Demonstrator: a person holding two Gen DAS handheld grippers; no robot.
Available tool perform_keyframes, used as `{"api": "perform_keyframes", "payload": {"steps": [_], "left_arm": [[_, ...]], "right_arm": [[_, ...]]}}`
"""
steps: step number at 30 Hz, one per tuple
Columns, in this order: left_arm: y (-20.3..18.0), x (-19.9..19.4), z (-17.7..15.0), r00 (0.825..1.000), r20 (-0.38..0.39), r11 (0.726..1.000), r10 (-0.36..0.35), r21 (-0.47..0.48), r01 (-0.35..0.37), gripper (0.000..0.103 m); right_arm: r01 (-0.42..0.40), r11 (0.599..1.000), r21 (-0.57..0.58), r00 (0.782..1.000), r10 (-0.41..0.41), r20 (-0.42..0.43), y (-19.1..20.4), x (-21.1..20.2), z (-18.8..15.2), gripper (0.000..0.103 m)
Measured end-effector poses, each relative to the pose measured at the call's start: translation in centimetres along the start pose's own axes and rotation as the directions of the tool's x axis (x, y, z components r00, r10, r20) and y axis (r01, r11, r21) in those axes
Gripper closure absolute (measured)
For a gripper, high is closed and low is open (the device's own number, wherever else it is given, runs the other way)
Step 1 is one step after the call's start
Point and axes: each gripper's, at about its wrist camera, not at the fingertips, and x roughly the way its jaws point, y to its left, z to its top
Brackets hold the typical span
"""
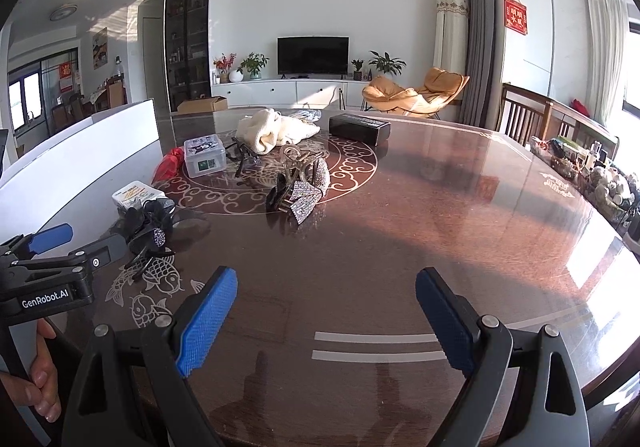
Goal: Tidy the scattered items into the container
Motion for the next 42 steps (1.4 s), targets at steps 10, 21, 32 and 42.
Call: {"api": "perform_keyframes", "payload": {"steps": [10, 21, 32, 42], "left_arm": [[-0.2, 0.2, -0.1, 1.0, -0.013, 1.0, 0.013, 0.014, -0.013, 0.0], [-1.0, 0.8, -0.4, 0.999, -0.034, 0.998, 0.033, 0.055, -0.031, 0.0], [-0.9, 1.5, -0.4, 0.998, -0.05, 0.998, 0.032, 0.047, -0.03, 0.0], [-0.8, 1.5, -0.4, 0.999, -0.046, 0.999, 0.029, 0.04, -0.028, 0.0]], "right_arm": [[0.005, 1.0, 0.007, 1.0, -0.005, 0.009, -0.3, -0.2, 0.0, 0.012], [-0.008, 0.999, 0.049, 1.0, 0.009, -0.023, -1.2, 0.8, -0.7, 0.012], [-0.011, 0.999, 0.034, 0.999, 0.012, -0.044, -0.6, 1.5, -0.9, 0.012], [-0.013, 1.0, 0.022, 0.999, 0.014, -0.044, -0.3, 1.5, -1.0, 0.012]]}}
